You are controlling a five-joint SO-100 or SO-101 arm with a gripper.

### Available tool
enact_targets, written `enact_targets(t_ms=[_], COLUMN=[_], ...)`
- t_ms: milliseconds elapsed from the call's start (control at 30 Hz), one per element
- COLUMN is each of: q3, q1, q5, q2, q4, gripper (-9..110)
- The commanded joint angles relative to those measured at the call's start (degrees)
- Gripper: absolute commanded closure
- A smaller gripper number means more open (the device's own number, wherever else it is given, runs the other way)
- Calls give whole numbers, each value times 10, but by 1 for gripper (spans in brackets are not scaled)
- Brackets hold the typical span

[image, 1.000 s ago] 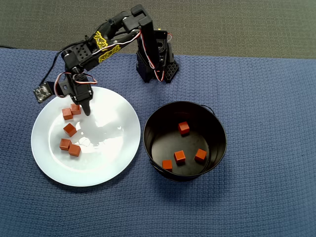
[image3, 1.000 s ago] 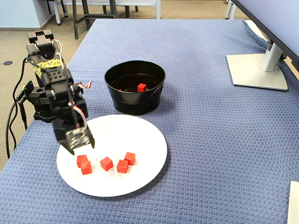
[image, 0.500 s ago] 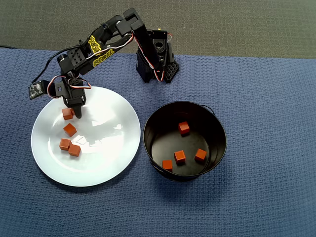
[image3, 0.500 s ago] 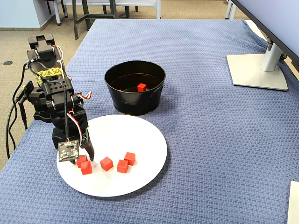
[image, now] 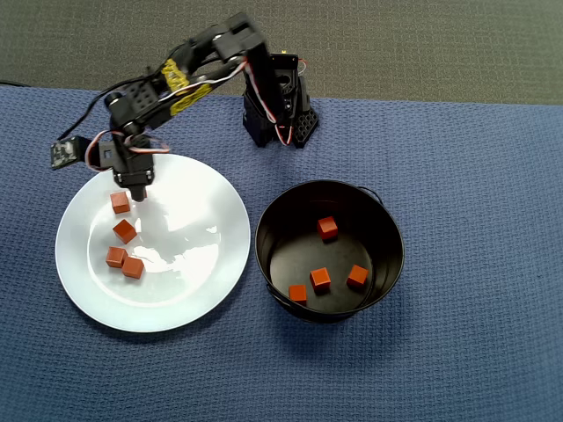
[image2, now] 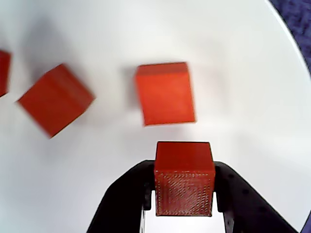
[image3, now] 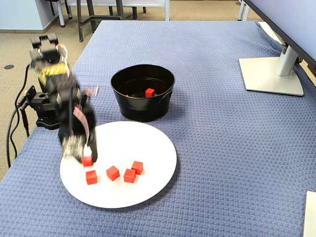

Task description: Pick up the red cubes from the white plate and place them in the black recipient

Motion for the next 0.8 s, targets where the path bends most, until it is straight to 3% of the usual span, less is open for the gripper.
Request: enact_targets(t_ms=[0, 267, 467, 500, 533, 567, 633, 767], q3=[-9, 25, 105, 130, 149, 150, 105, 104], q1=[-81, -328, -514, -553, -584, -592, -534, -358], q5=[92, 304, 439, 406, 355, 327, 290, 185], q2=[176, 393, 433, 427, 422, 422, 417, 401], q4=[69, 175, 112, 113, 132, 147, 163, 84], gripper=[101, 102, 101, 87, 60, 52, 52, 51])
